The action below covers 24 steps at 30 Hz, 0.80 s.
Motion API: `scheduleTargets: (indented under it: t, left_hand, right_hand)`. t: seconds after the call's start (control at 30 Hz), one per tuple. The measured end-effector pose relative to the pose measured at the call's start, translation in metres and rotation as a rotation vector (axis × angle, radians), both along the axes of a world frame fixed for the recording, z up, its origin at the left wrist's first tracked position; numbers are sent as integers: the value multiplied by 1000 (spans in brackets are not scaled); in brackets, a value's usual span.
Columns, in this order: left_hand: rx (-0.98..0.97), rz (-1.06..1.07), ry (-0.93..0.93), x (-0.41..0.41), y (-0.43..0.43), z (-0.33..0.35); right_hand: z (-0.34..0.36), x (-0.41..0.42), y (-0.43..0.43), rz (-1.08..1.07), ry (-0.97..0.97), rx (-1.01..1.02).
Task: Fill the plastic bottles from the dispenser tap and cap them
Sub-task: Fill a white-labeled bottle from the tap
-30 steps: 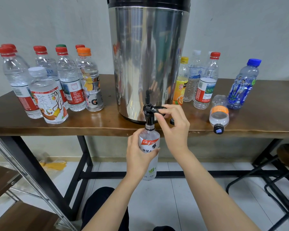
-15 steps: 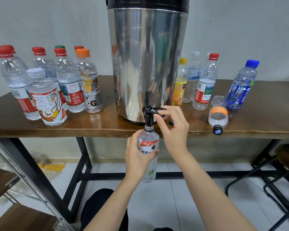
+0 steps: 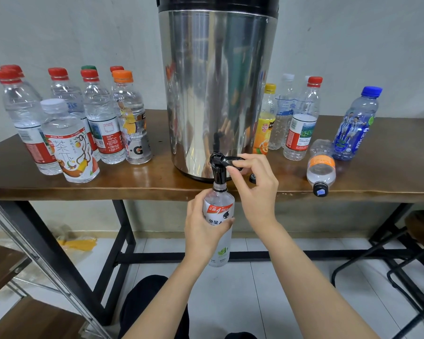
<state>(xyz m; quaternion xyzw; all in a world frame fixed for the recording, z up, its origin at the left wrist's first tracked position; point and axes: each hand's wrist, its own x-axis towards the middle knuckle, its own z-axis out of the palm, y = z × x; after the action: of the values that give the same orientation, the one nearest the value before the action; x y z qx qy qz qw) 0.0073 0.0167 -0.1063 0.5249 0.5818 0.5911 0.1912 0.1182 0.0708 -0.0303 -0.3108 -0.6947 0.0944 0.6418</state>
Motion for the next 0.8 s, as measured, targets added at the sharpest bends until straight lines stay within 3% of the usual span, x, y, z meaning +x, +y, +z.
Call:
scheduleTargets:
  t: [0.8]
  left_hand:
    - [-8,-12,-13,0,-2,3]
  right_hand:
    - [0,0,-1,-10,-8,-9]
